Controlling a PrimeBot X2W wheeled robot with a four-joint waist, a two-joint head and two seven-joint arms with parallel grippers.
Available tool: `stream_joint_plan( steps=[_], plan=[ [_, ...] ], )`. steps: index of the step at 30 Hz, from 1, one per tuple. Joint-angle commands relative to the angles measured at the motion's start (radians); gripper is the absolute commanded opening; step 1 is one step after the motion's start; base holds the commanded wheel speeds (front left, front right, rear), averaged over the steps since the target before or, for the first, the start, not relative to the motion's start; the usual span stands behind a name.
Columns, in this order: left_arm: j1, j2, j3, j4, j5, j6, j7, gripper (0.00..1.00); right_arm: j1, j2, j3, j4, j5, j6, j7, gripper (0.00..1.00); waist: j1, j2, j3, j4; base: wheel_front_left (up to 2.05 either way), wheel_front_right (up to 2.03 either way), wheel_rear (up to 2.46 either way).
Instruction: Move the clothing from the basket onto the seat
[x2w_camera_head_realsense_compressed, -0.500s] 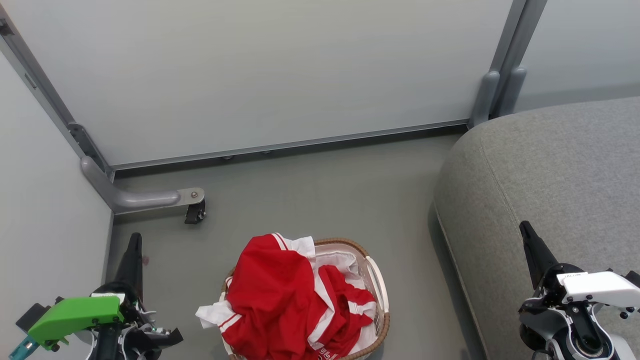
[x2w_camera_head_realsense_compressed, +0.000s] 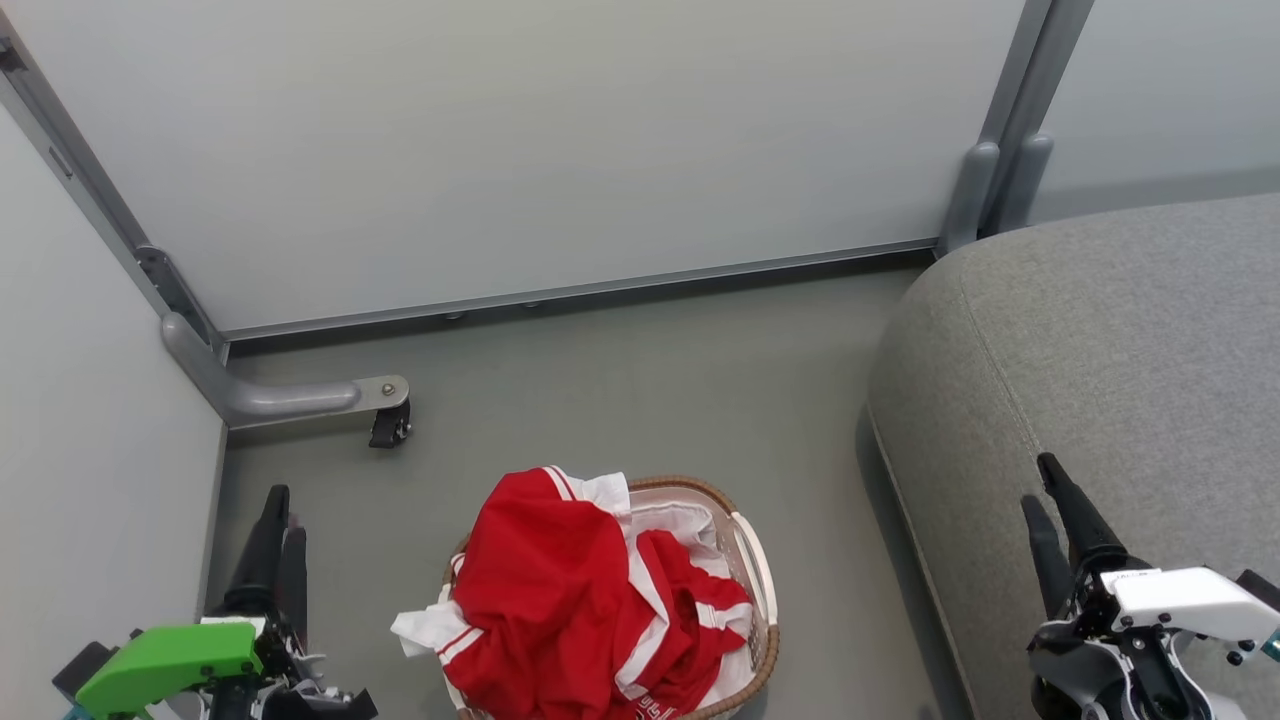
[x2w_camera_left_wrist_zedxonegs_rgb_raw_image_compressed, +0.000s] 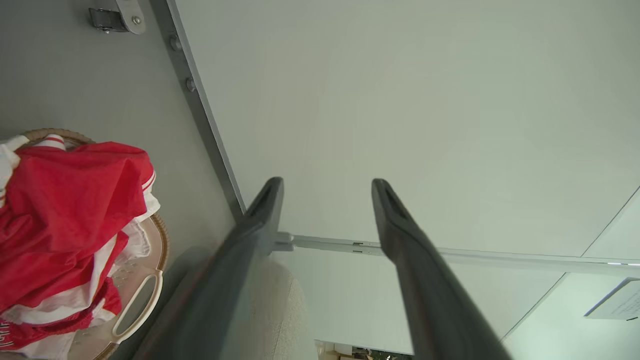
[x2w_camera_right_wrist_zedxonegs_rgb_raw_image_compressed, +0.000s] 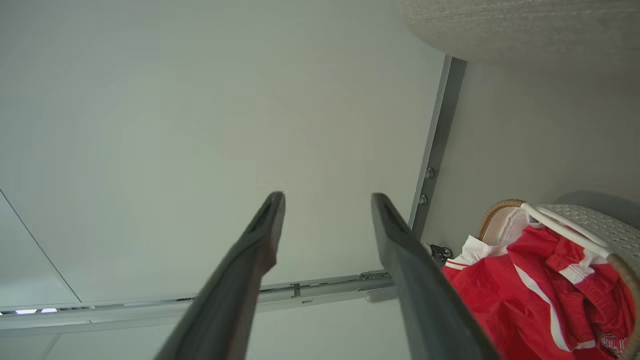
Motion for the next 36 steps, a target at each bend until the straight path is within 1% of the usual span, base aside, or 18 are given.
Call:
stream_joint_plan(
  steps=[1, 6, 15, 16, 21, 30, 36],
  plan=[
    [-0.01, 0.003, -0.001, -0.005, 0.009, 0.0, -0.009, 1.0, -0.009, -0.004, 0.005, -0.011, -0.009, 0.0, -0.008, 1.0, 0.0, 0.0, 0.001, 0.0, 0.0, 0.0, 0.0],
    [-0.016, 0.015, -0.013, 0.005, 0.079, 0.0, -0.034, 1.0, -0.02, -0.017, 0.027, -0.009, -0.071, 0.0, -0.034, 1.0, 0.0, 0.0, 0.002, 0.002, 0.0, 0.0, 0.0],
    [-0.024, 0.029, -0.037, 0.012, 0.299, -0.001, -0.077, 1.0, -0.043, -0.03, 0.056, -0.017, -0.284, 0.0, -0.077, 1.0, 0.0, 0.0, 0.006, 0.007, 0.0, 0.0, 0.0],
    [-0.025, 0.032, -0.044, 0.015, 0.345, 0.0, -0.086, 1.0, -0.048, -0.032, 0.067, -0.016, -0.328, 0.0, -0.086, 1.0, 0.0, 0.0, 0.007, 0.009, 0.0, 0.0, 0.0],
    [-0.027, 0.041, -0.064, 0.024, 0.455, 0.004, -0.107, 1.0, -0.064, -0.036, 0.09, -0.013, -0.43, 0.0, -0.108, 1.0, 0.0, 0.0, 0.008, 0.011, 0.0, 0.0, 0.0],
    [-0.032, 0.057, -0.093, 0.043, 0.607, 0.008, -0.142, 1.0, -0.094, -0.039, 0.109, -0.006, -0.583, 0.0, -0.143, 1.0, 0.0, 0.0, 0.01, 0.016, 0.0, 0.0, 0.0],
    [-0.024, 0.063, -0.11, 0.05, 0.703, 0.022, -0.164, 1.0, -0.091, -0.039, 0.122, 0.014, -0.69, 0.0, -0.165, 1.0, 0.0, 0.0, 0.009, 0.018, 0.0, 0.0, 0.0]
  ],
)
